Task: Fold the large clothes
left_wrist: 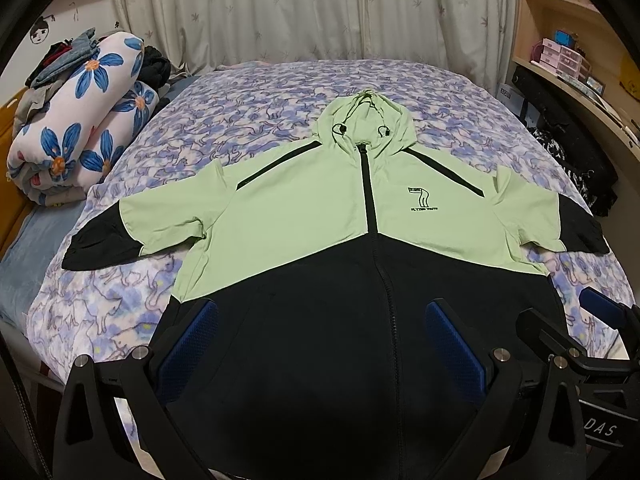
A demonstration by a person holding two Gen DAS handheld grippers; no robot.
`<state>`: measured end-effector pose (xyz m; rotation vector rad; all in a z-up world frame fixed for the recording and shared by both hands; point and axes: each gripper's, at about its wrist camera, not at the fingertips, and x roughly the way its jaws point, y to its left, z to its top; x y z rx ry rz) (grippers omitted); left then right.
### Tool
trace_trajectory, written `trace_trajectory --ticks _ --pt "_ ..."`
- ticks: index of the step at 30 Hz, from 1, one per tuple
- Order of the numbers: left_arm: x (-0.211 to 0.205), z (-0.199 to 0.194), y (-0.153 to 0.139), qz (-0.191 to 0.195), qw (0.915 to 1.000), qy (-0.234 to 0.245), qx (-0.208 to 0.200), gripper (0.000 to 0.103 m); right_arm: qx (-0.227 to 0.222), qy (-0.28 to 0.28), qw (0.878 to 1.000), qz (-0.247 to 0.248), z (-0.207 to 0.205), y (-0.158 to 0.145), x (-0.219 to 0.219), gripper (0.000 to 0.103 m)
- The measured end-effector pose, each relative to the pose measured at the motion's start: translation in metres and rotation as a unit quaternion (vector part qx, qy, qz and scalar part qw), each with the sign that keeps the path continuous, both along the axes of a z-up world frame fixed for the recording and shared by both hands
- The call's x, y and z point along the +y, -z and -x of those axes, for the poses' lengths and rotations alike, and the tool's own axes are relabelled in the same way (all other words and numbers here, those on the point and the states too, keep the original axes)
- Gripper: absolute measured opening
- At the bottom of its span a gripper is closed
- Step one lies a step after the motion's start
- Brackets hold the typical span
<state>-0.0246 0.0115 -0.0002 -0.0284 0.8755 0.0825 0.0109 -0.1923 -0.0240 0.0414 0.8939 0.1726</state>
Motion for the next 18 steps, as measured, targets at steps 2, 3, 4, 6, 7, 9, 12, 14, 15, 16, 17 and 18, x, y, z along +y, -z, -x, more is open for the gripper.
trace_trajectory --ticks 2,3,4,6,7,9,12,14,15,16,17,18 --pt "0.000 0.000 0.000 0.000 1.0000 -0.001 0.000 0.102 -0.001 0.000 1.000 0.001 0.000 0.000 0.000 0.103" --pt "0.000 0.000 0.000 0.000 1.0000 0.000 0.000 0.102 -0.001 0.000 1.000 0.001 0.001 0.002 0.000 0.103" --pt "0.000 0.000 0.000 0.001 1.0000 0.000 0.001 0.102 -0.001 0.000 1.000 0.001 0.000 0.000 0.000 0.103" --pt "-0.001 0.000 0.000 0.000 1.0000 0.000 0.001 0.102 0.000 0.000 1.000 0.000 0.000 0.002 0.000 0.103" --pt "-0.001 0.000 0.000 0.000 1.0000 0.000 0.001 0.102 0.000 0.000 1.000 0.000 0.000 0.002 0.000 0.103" --pt "0.000 -0.001 0.000 -0.001 1.0000 0.001 0.001 0.102 0.001 0.000 1.000 -0.001 -0.001 0.000 0.000 0.103" --pt "0.001 -0.004 0.000 -0.002 1.0000 0.003 0.002 0.102 0.000 0.000 1.000 -0.003 -0.001 0.001 -0.001 0.103" --pt "0.001 -0.006 0.000 -0.003 1.0000 0.004 0.001 0.102 -0.001 -0.001 1.000 -0.006 -0.001 0.000 0.001 0.103" --pt "0.001 -0.006 0.001 -0.005 1.0000 0.005 0.000 0.102 -0.002 -0.002 1.000 -0.008 0.000 0.000 0.002 0.103" --pt "0.000 -0.011 0.000 -0.007 1.0000 0.005 0.001 0.102 -0.003 -0.002 1.000 -0.011 0.001 0.001 0.003 0.103" --pt "-0.001 -0.013 0.000 -0.009 0.9999 0.006 0.001 0.102 -0.003 -0.002 1.000 -0.013 -0.001 -0.001 0.005 0.103" --pt "-0.001 -0.015 0.000 -0.010 0.9999 0.007 0.001 0.102 -0.004 -0.002 1.000 -0.014 -0.001 -0.001 0.006 0.103"
